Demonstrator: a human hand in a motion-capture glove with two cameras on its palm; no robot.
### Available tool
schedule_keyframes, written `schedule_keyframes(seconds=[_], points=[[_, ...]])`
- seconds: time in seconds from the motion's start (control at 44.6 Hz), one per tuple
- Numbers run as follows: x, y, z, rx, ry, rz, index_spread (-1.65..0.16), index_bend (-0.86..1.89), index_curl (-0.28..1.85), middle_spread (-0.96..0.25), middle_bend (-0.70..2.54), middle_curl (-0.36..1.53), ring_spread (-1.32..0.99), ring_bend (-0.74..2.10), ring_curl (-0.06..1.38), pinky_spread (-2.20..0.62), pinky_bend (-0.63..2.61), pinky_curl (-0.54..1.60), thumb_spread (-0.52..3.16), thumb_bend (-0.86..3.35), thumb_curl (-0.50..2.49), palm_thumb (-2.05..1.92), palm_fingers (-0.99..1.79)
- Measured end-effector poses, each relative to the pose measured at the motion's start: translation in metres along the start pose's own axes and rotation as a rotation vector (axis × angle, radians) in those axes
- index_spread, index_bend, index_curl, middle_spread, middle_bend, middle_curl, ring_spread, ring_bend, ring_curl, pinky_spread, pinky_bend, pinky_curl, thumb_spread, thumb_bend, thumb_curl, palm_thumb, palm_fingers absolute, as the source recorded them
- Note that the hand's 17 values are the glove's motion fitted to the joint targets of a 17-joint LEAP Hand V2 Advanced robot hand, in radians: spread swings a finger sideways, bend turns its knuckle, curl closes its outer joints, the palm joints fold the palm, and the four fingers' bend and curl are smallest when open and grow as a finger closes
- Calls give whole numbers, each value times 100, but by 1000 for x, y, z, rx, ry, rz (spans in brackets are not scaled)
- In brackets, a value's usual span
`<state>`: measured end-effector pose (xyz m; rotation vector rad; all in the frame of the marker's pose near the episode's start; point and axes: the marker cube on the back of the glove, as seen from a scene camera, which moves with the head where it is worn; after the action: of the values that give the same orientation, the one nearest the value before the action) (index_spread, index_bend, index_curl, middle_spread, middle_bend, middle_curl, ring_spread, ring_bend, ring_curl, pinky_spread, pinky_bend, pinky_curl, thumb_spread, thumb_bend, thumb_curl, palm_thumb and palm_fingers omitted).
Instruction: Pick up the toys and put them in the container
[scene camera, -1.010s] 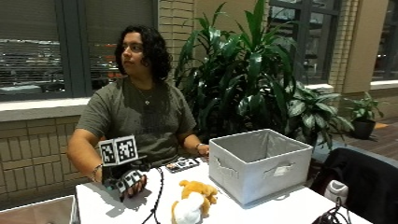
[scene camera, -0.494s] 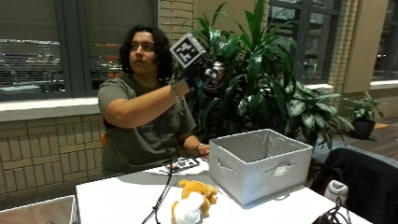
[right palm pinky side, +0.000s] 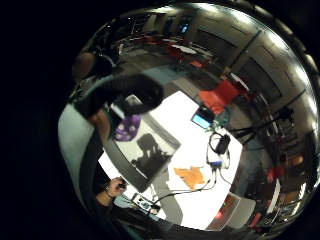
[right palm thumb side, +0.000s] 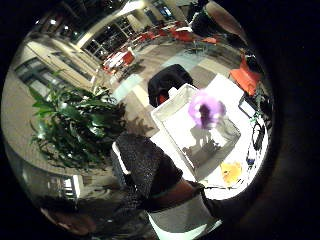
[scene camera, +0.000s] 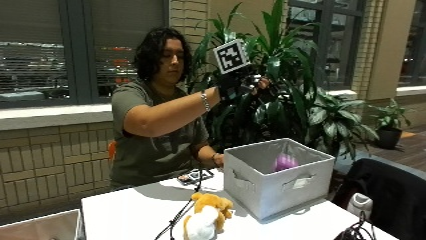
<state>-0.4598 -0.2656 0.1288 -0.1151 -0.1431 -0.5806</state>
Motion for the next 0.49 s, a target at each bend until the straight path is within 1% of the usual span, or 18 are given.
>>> schedule_keyframes(seconds=[0.067, 0.179, 0.269, 0.381, 0.449, 0.471, 0.494], points=[[26, 21, 9, -56, 61, 14, -42, 29, 56, -24, 49, 56, -29, 100, 43, -26, 135, 49, 116, -13, 40, -18, 19], [86, 67, 43, -183, 128, 92, -42, 28, 54, -22, 49, 55, -29, 100, 41, -23, 124, 45, 109, -12, 34, -17, 26], [120, 109, 81, -264, 66, 155, -42, 30, 55, -21, 50, 55, -29, 98, 41, -20, 115, 42, 109, -11, 31, -15, 26], [185, 148, 144, -355, 130, 290, -42, 35, 56, -21, 52, 55, -29, 96, 40, -14, 103, 38, 108, -10, 28, -14, 24], [205, 172, 184, -438, 138, 371, -42, 41, 58, -21, 54, 55, -28, 87, 38, -10, 96, 36, 107, -9, 27, -13, 17], [211, 178, 195, -468, 127, 398, -43, 45, 59, -20, 50, 54, -26, 73, 34, -7, 97, 36, 105, -9, 27, -11, 1], [218, 182, 205, -497, 110, 426, -43, 48, 61, -20, 50, 55, -25, 68, 35, -6, 98, 38, 105, -9, 27, -12, -1]])
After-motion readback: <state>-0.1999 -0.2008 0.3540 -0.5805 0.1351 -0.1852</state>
